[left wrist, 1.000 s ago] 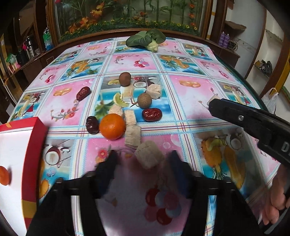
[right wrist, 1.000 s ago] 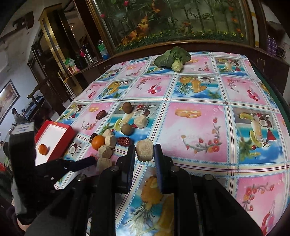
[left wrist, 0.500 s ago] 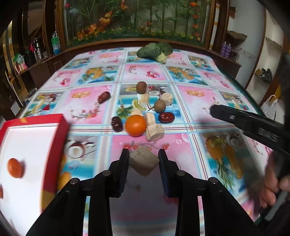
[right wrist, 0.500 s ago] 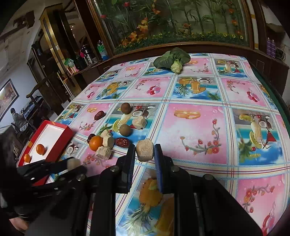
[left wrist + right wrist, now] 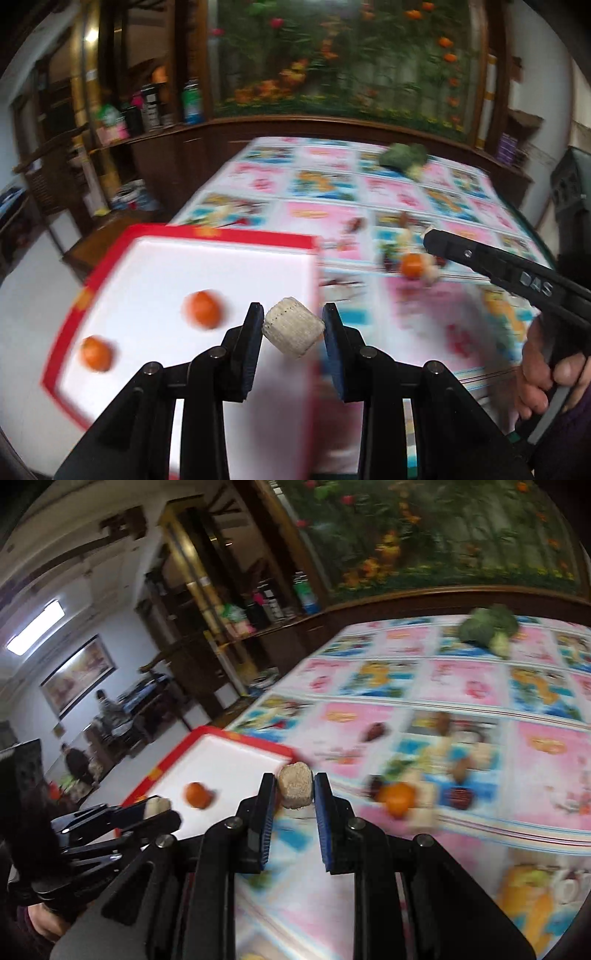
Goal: Organize fruits
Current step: 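Place the tofu cube in the white tray and open the left gripper, then move the left tool back to the orange among the dates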
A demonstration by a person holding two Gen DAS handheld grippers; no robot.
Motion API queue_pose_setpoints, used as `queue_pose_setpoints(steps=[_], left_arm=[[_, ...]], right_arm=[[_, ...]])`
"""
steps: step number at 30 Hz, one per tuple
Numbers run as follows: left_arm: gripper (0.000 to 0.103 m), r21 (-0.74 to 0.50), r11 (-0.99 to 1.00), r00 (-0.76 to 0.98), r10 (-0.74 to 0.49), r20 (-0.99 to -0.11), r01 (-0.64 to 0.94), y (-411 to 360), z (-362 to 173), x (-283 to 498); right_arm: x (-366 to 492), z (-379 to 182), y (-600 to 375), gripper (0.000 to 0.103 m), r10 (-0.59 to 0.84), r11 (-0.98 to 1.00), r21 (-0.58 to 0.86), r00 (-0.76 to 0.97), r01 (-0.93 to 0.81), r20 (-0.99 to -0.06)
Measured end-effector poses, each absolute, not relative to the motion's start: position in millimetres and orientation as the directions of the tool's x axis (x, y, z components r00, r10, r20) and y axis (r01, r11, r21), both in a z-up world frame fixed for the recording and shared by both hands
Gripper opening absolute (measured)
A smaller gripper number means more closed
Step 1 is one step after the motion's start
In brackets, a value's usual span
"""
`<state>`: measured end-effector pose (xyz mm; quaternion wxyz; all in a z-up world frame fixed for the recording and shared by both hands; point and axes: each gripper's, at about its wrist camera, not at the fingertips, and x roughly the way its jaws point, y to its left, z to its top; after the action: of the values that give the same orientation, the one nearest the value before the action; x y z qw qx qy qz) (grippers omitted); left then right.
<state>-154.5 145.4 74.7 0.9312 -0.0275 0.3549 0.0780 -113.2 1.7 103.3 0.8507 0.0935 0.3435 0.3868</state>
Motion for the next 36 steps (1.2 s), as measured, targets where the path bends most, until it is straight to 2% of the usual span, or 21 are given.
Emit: queue_pose_setpoints(steps=[5,10,13,22,24,25,26,27,31,36], left_arm=[[0.032,0.025,0.964,0.691,0.207,-0.693,-0.264,191.0,60.4,-170.7],[0.032,0.038,0.951,0.649,0.239,-0.722,-0.307,214.9,41.9,-175.4],[0.032,0.05,0.945,0.633,0.255,-0.731,-0.323,220.7,35.5,-174.7],[0.033,0.075,0.941,0.597,0.27,-0.755,-0.331,224.0,21.7,-177.3],[0.039,0.086,0.936,0.593,0.286,-0.753,-0.342,225.2,22.2,-177.8],[0.046,0.094,0.933,0.589,0.295,-0.752,-0.347,225.8,22.6,-177.5],[0.058,0.1,0.929,0.585,0.305,-0.752,-0.356,226.4,22.8,-177.7],[0.063,0.098,0.926,0.582,0.308,-0.753,-0.364,227.3,22.9,-178.7],[0.07,0.097,0.924,0.586,0.314,-0.747,-0.371,223.8,27.6,-182.3],[0.074,0.088,0.929,0.623,0.308,-0.719,-0.358,211.3,43.5,-184.7]], right_arm=[[-141.5,102.1,83.6,0.023,0.779,0.586,0.408,0.348,-0.7,-0.521],[-165.3,86.6,144.0,0.024,0.742,0.554,0.319,0.282,-0.769,-0.608],[-165.8,75.0,157.7,0.024,0.702,0.563,0.29,0.264,-0.774,-0.661],[-162.1,59.6,163.1,0.024,0.647,0.587,0.27,0.242,-0.763,-0.723],[-162.2,59.5,163.7,0.024,0.644,0.588,0.266,0.243,-0.764,-0.725],[-161.9,58.1,164.3,0.024,0.634,0.593,0.259,0.244,-0.762,-0.733],[-161.3,56.7,164.9,0.024,0.624,0.594,0.255,0.238,-0.763,-0.744],[-160.9,56.2,165.2,0.024,0.622,0.594,0.252,0.237,-0.764,-0.746],[-157.7,64.5,153.3,0.029,0.66,0.587,0.299,0.23,-0.752,-0.715],[-145.9,83.7,117.2,0.044,0.708,0.608,0.331,0.304,-0.721,-0.637]])
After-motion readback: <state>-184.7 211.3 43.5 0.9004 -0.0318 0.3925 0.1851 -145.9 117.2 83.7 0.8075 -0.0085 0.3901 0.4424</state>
